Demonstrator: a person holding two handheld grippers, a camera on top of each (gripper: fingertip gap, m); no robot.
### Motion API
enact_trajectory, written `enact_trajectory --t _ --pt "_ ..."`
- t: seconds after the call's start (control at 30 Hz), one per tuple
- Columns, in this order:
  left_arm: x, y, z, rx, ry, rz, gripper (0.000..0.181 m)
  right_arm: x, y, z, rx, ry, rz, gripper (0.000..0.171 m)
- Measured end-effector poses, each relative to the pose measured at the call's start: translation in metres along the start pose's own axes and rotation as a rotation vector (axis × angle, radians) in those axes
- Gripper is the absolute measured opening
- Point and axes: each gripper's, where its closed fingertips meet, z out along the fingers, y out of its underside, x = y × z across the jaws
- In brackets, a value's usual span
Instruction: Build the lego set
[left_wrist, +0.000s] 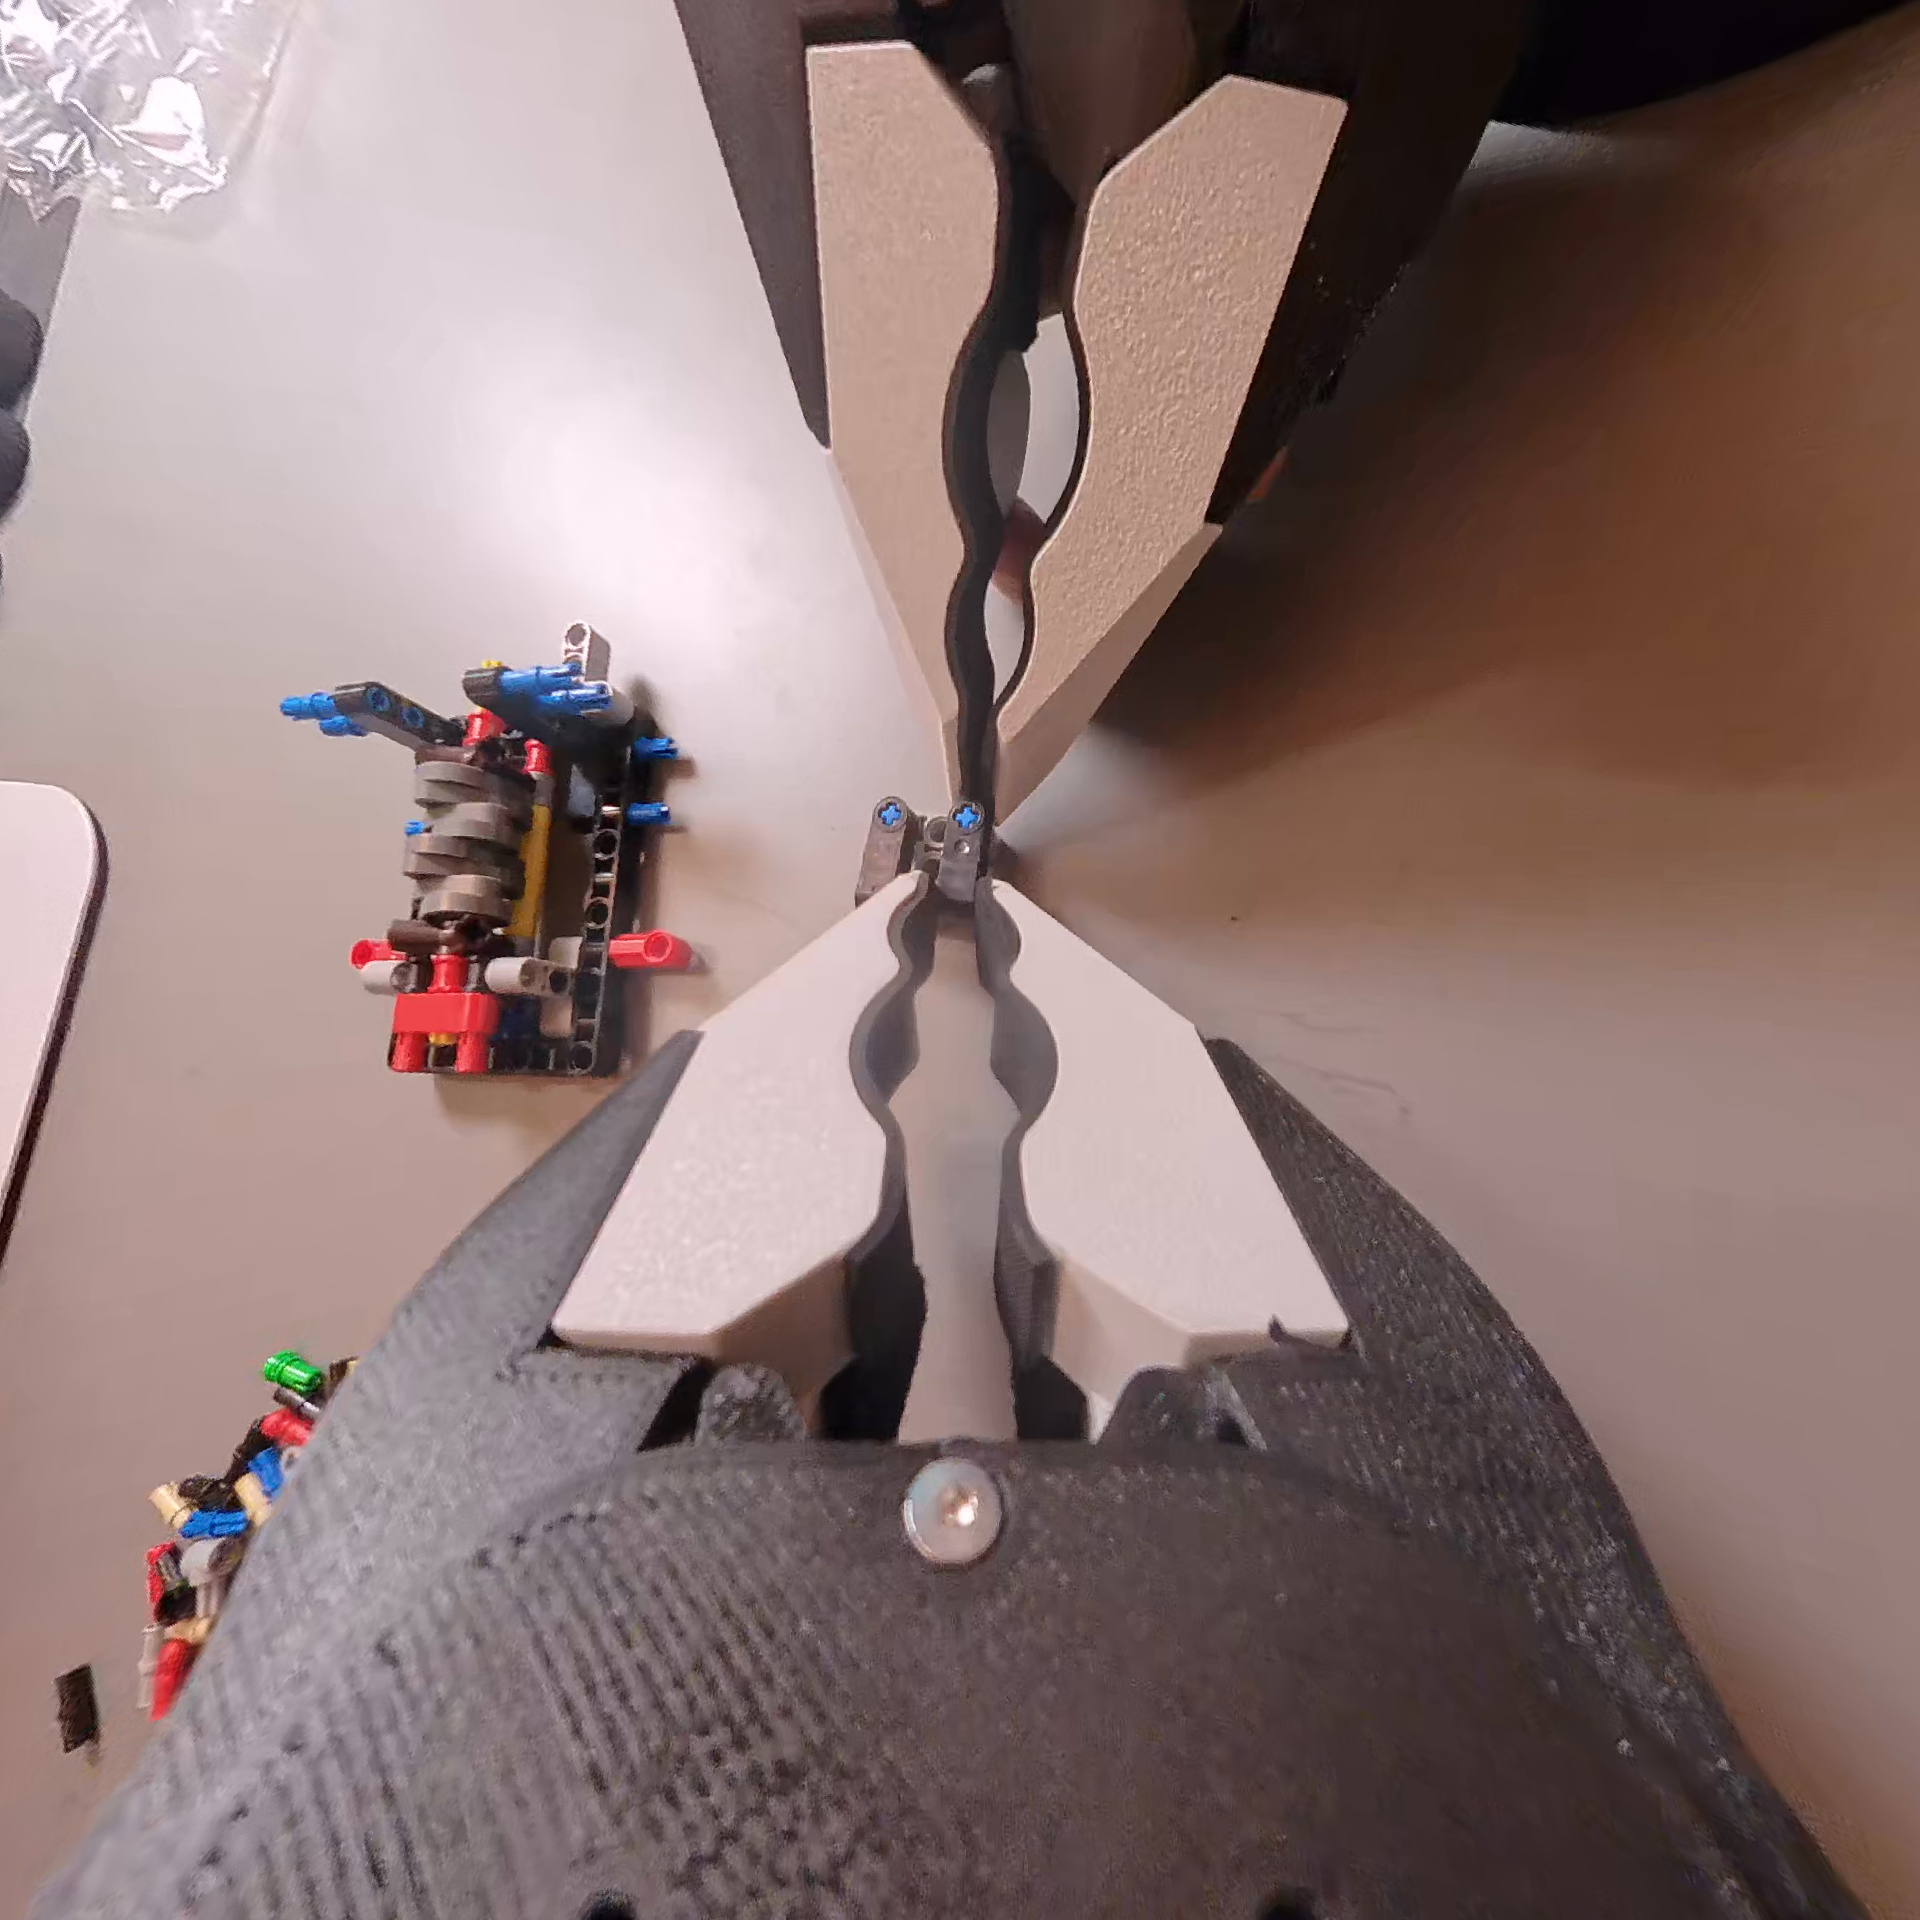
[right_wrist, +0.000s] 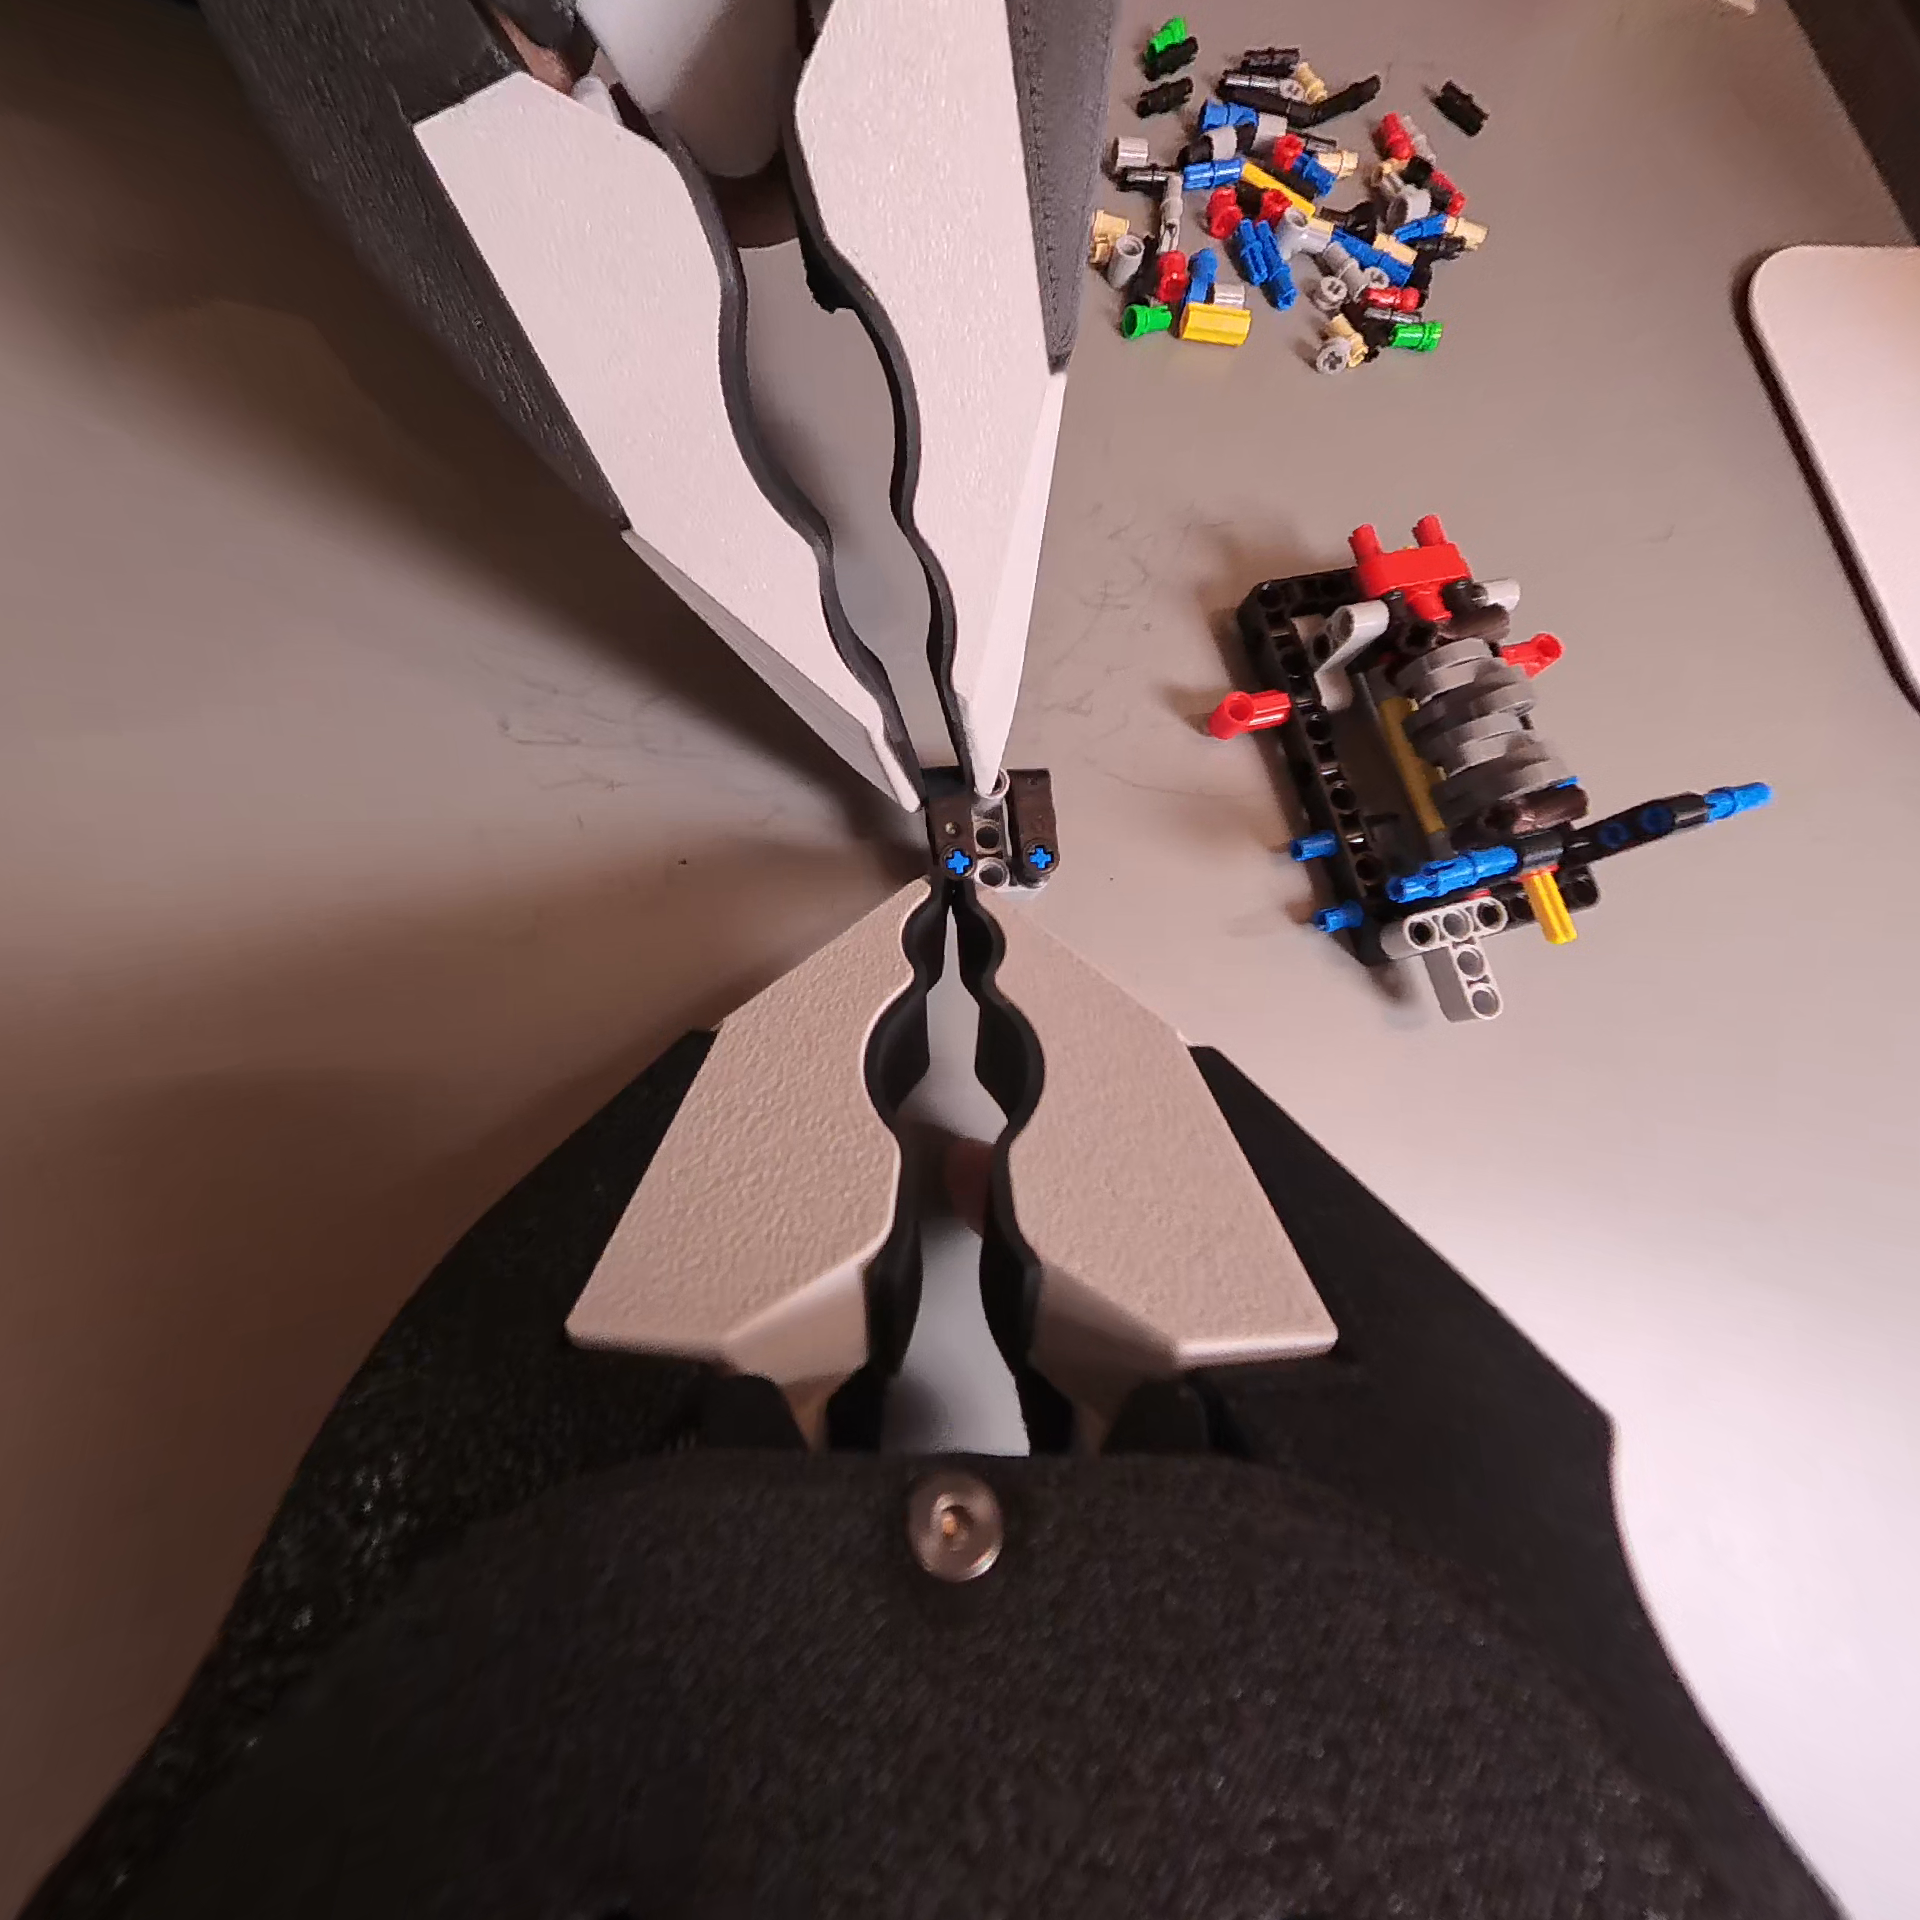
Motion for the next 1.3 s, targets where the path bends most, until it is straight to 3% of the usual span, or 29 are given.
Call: enact_trajectory --t 0.33,0.7,0.93,1.3 --pt "-0.003 -0.001 -0.002 0.038 0.036 -0.047 0.007 0.007 -0.017 -0.015 0.050 0.048 -0.056 0.011" --pt "-0.011 0.008 0.000 0.068 0.085 -0.146 0.040 0.005 -0.009 0.003 -0.021 0.000 -0.084 0.006" --pt "-0.008 0.008 0.011 0.086 0.148 -0.197 0.025 0.003 -0.008 0.004 -0.079 -0.049 -0.042 0.005" --pt "-0.007 0.009 0.011 0.096 0.148 -0.178 0.024 0.002 -0.007 0.005 -0.056 -0.087 0.044 0.005"
